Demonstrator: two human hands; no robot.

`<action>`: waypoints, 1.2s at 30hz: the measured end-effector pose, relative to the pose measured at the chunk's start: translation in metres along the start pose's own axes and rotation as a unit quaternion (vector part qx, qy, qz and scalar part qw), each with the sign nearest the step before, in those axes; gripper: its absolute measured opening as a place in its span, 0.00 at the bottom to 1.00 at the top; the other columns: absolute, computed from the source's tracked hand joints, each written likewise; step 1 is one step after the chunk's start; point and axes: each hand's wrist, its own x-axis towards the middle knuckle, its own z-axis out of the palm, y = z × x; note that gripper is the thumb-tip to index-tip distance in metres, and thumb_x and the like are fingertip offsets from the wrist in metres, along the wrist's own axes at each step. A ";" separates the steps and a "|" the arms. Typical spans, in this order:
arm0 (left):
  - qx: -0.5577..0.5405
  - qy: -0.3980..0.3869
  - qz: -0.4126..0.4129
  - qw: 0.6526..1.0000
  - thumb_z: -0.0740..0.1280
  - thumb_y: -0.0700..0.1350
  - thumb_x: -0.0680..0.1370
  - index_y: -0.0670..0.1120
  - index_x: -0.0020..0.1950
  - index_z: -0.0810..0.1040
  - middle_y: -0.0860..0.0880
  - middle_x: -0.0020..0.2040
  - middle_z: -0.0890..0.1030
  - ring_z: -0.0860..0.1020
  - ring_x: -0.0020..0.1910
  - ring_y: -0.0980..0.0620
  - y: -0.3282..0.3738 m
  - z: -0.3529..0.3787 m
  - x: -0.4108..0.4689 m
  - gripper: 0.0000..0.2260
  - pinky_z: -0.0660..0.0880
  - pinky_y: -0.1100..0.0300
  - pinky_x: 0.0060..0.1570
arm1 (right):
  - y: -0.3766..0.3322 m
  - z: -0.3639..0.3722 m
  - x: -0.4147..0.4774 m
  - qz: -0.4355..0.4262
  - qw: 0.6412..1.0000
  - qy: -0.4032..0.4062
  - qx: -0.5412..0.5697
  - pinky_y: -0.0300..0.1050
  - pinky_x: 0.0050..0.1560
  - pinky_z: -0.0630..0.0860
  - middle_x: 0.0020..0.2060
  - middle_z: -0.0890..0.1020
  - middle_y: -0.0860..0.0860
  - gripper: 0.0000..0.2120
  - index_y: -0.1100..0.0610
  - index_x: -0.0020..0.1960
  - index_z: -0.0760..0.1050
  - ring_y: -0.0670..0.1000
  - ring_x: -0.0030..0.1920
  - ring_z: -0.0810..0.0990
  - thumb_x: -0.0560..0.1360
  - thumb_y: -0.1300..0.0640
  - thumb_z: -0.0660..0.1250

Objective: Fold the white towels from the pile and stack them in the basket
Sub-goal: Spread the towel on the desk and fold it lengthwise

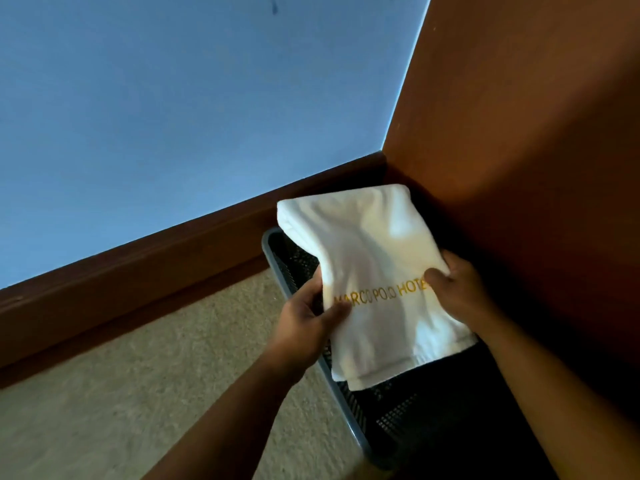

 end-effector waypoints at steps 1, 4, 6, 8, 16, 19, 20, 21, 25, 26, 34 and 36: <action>-0.007 0.005 -0.008 1.000 0.70 0.36 0.78 0.46 0.67 0.78 0.45 0.56 0.85 0.84 0.56 0.44 -0.006 0.002 0.001 0.17 0.82 0.45 0.52 | 0.004 0.002 0.002 0.001 1.000 -0.003 0.002 0.25 0.33 0.71 0.41 0.80 0.51 0.15 0.55 0.55 0.76 0.38 0.35 0.79 0.69 0.60 0.63; -0.015 0.018 -0.006 1.000 0.71 0.37 0.78 0.45 0.68 0.77 0.44 0.58 0.85 0.83 0.58 0.43 -0.020 0.005 0.005 0.19 0.81 0.44 0.55 | 0.016 0.005 0.010 0.003 1.000 -0.017 -0.014 0.26 0.35 0.72 0.44 0.82 0.55 0.22 0.60 0.58 0.79 0.44 0.38 0.80 0.65 0.57 0.60; -0.011 0.034 -0.001 0.999 0.72 0.37 0.77 0.46 0.67 0.78 0.44 0.57 0.85 0.83 0.58 0.43 -0.022 0.007 0.006 0.18 0.80 0.44 0.57 | 0.023 0.006 0.016 0.003 1.000 -0.022 -0.014 0.27 0.34 0.73 0.44 0.82 0.56 0.21 0.59 0.57 0.78 0.41 0.38 0.80 0.66 0.58 0.61; 0.036 0.046 -0.024 0.998 0.73 0.39 0.77 0.48 0.66 0.78 0.47 0.55 0.86 0.84 0.55 0.46 -0.023 0.009 0.008 0.18 0.81 0.44 0.55 | 0.031 0.007 0.021 0.019 0.999 -0.030 -0.031 0.27 0.35 0.73 0.44 0.82 0.55 0.15 0.59 0.57 0.78 0.39 0.37 0.80 0.71 0.62 0.64; 0.466 0.076 -0.080 0.878 0.72 0.52 0.78 0.50 0.76 0.63 0.55 0.40 0.82 0.80 0.37 0.62 -0.018 0.003 0.017 0.30 0.76 0.65 0.41 | 0.076 0.025 0.021 -0.004 0.906 -0.099 -0.412 0.52 0.69 0.67 0.73 0.63 0.60 0.34 0.53 0.79 0.60 0.62 0.72 0.65 0.76 0.59 0.68; 0.534 0.039 -0.014 0.844 0.71 0.53 0.78 0.53 0.72 0.70 0.56 0.52 0.80 0.79 0.47 0.59 -0.011 0.006 0.030 0.23 0.76 0.64 0.48 | 0.078 0.047 0.021 -0.096 0.910 -0.089 -0.394 0.54 0.62 0.75 0.67 0.69 0.59 0.32 0.56 0.75 0.68 0.63 0.66 0.71 0.71 0.61 0.70; 0.556 0.020 -0.006 0.831 0.70 0.53 0.79 0.53 0.72 0.71 0.54 0.59 0.79 0.79 0.53 0.56 -0.012 0.006 0.036 0.23 0.77 0.60 0.53 | 0.079 0.055 0.022 -0.124 0.902 -0.099 -0.402 0.56 0.61 0.76 0.66 0.71 0.59 0.32 0.57 0.73 0.70 0.63 0.65 0.72 0.70 0.60 0.71; 0.581 -0.003 -0.005 0.814 0.69 0.53 0.79 0.52 0.72 0.71 0.52 0.64 0.76 0.78 0.59 0.53 -0.015 0.008 0.043 0.23 0.77 0.56 0.57 | 0.081 0.064 0.025 -0.143 0.892 -0.115 -0.414 0.57 0.62 0.76 0.67 0.71 0.60 0.32 0.57 0.73 0.70 0.64 0.66 0.71 0.69 0.60 0.72; 0.704 -0.080 -0.032 0.705 0.69 0.55 0.79 0.45 0.79 0.59 0.42 0.80 0.57 0.62 0.76 0.41 -0.038 0.014 0.079 0.34 0.66 0.45 0.71 | 0.077 0.095 0.050 -0.189 0.867 -0.153 -0.436 0.62 0.75 0.57 0.79 0.52 0.64 0.40 0.58 0.79 0.59 0.61 0.79 0.45 0.71 0.57 0.71; 0.720 -0.093 -0.042 0.687 0.69 0.56 0.78 0.43 0.81 0.52 0.40 0.82 0.48 0.54 0.80 0.39 -0.044 0.014 0.088 0.40 0.60 0.43 0.74 | 0.074 0.101 0.060 -0.175 0.862 -0.160 -0.447 0.60 0.78 0.47 0.79 0.40 0.61 0.41 0.56 0.81 0.51 0.58 0.79 0.35 0.74 0.56 0.68; 0.780 -0.135 -0.066 0.608 0.70 0.54 0.78 0.33 0.78 0.33 0.33 0.77 0.30 0.37 0.79 0.34 -0.073 0.004 0.133 0.51 0.50 0.43 0.78 | 0.079 0.120 0.106 -0.075 0.848 -0.213 -0.480 0.53 0.78 0.36 0.75 0.25 0.52 0.52 0.49 0.79 0.29 0.54 0.77 0.26 0.72 0.61 0.65; 0.775 -0.132 -0.076 0.613 0.68 0.51 0.79 0.33 0.77 0.32 0.35 0.76 0.29 0.37 0.80 0.35 -0.075 0.006 0.139 0.49 0.50 0.45 0.79 | 0.084 0.124 0.111 -0.057 0.852 -0.218 -0.473 0.51 0.78 0.34 0.76 0.27 0.50 0.53 0.49 0.79 0.28 0.52 0.77 0.27 0.70 0.59 0.65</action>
